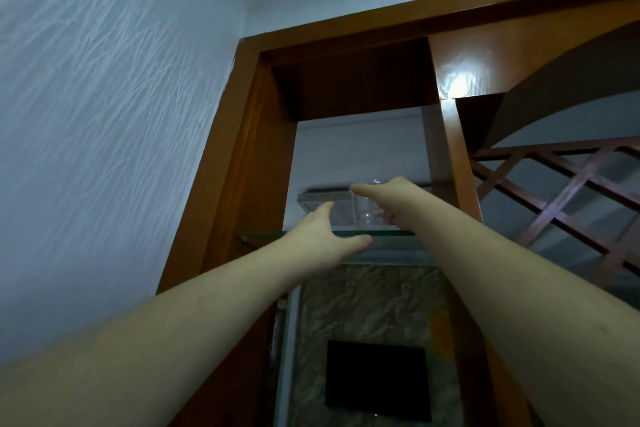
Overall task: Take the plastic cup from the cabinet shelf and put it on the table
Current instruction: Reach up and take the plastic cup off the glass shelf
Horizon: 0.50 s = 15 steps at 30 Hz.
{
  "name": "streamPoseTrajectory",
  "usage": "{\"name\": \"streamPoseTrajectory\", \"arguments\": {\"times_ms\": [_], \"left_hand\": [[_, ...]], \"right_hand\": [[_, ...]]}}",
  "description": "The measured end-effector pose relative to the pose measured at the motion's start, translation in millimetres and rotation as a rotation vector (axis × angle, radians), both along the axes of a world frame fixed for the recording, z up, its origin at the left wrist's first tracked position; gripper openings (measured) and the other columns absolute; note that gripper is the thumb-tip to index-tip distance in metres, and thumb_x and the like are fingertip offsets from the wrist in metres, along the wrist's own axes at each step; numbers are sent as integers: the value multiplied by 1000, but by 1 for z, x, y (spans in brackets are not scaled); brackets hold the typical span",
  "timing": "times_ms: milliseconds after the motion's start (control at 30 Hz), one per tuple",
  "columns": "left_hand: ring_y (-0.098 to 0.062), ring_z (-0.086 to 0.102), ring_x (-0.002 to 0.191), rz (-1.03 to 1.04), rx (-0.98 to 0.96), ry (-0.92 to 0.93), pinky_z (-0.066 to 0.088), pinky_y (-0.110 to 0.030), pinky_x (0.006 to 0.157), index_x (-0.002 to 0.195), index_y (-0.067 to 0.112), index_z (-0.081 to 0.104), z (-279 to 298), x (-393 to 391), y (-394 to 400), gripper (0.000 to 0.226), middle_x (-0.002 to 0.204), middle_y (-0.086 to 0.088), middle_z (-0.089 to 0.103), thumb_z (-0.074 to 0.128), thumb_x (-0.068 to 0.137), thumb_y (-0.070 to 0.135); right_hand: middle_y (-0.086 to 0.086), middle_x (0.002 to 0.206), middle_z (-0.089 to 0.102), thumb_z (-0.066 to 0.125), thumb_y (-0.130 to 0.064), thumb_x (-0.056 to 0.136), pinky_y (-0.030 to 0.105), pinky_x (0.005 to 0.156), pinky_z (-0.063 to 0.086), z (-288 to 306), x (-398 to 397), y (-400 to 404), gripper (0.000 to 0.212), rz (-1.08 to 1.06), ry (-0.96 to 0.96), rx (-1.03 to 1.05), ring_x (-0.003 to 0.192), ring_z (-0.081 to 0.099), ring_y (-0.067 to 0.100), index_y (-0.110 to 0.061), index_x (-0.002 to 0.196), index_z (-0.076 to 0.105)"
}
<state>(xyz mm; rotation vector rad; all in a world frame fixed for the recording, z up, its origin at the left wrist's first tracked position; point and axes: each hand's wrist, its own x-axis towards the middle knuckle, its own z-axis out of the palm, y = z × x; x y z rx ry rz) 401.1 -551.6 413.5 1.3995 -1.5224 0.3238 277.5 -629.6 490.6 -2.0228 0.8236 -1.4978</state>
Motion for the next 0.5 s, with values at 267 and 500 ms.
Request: {"name": "streamPoseTrajectory", "arguments": {"times_ms": [267,500], "left_hand": [[-28,43,133,-250,-77,312,38,-41,99,151,22,25,4,-1,0,90,153,-7,41,71,79,50],[-18,60,97,-535,-80,519,61,-36,76,140,16,44,3,2,3,72,137,-9,52,78,78,32]], "right_hand": [[10,111,62,78,-41,75,34,89,53,-4,-3,15,76,309,-102,-100,102,63,21,-5,133,44],[4,108,64,77,-39,77,35,97,50,-15,-2,37,68,367,-54,-173,103,63,17,-8,129,48]]}}
